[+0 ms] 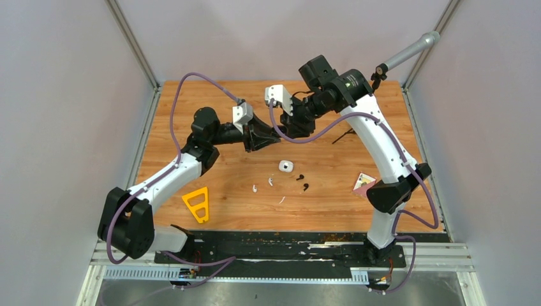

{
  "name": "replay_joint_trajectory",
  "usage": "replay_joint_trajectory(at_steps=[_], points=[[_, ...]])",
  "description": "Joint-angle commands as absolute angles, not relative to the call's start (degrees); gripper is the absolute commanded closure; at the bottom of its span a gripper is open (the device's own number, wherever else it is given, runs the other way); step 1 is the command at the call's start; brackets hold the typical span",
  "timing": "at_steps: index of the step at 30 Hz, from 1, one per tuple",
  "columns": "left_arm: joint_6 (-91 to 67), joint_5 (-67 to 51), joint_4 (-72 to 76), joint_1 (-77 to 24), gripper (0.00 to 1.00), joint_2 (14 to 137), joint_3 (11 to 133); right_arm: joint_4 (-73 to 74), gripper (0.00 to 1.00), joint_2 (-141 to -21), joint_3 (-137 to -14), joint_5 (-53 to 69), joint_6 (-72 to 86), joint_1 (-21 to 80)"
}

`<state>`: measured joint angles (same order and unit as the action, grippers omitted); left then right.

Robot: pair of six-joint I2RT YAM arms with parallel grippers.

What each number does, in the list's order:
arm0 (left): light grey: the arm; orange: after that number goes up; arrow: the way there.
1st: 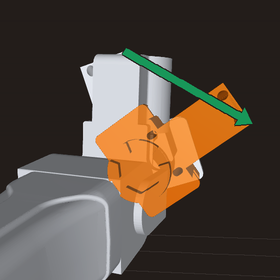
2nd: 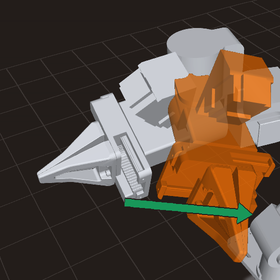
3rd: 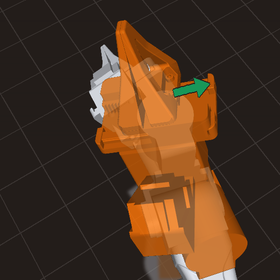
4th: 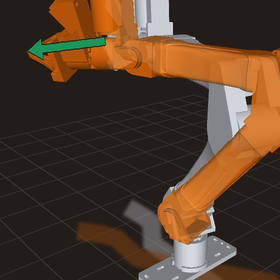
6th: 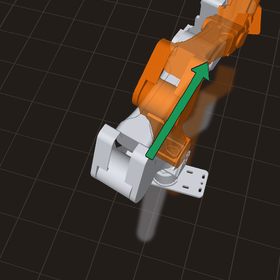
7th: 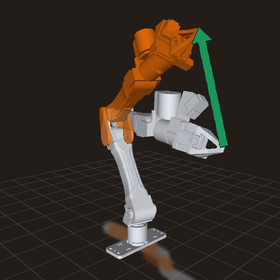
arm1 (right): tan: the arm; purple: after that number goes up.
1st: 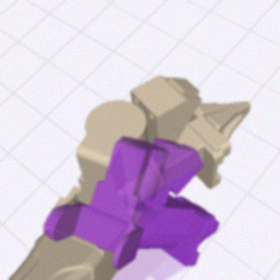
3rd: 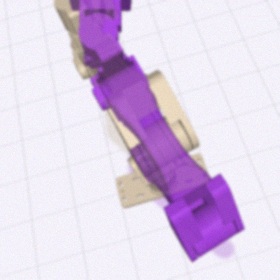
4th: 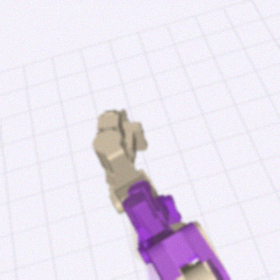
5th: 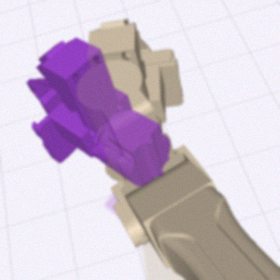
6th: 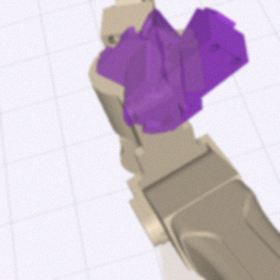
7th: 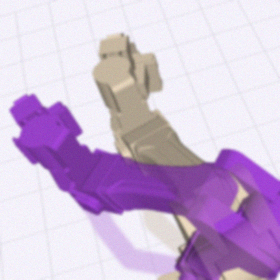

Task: Insert the wireless bluetooth earbuds into the charging case
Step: Pass from the right arm to the left

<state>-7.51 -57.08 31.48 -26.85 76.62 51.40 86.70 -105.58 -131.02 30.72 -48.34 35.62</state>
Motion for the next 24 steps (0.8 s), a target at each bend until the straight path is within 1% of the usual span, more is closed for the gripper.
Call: replay_joint_trajectory(at_steps=[1,4,8,12,13,16,22,23,24], points=[[-6.78,-56.41,33.33,-27.16,0.61,76.56,51.68,87.9,1.0,-105.97,-133.74,29.58,-48.9,36.6],[-7.29,-56.34,33.95,-27.16,0.59,76.8,51.64,87.92,1.0,-106.23,-133.66,29.27,-48.7,36.66],[-7.29,-56.34,34.38,-27.2,0.61,77.03,51.59,87.91,1.0,-106.47,-133.88,29.16,-48.21,36.87],[-7.29,-56.37,34.51,-27.22,0.73,77.24,51.68,87.9,1.0,-106.74,-134.15,29.18,-47.89,36.9],[-7.48,-56.36,34.6,-27.24,0.73,77.35,51.66,88.01,1.0,-106.9,-134.14,29.1,-47.66,36.98],[-8.28,-56.09,35.02,-27.33,0.6,77.39,51.49,88.06,1.0,-107.34,-134.17,28.89,-46.89,36.94],[-8.43,-56.08,35.51,-27.33,0.63,77.6,51.41,88.07,1.0,-107.74,-134.41,28.92,-46.45,36.98],[-8.44,-56.17,35.51,-27.31,0.64,77.73,51.41,88.07,1.0,-107.87,-134.47,28.92,-46.44,36.93],[-8.44,-56.28,35.63,-27.33,0.68,77.82,51.42,88.07,1.0,-107.92,-134.54,28.92,-46.32,36.98]])
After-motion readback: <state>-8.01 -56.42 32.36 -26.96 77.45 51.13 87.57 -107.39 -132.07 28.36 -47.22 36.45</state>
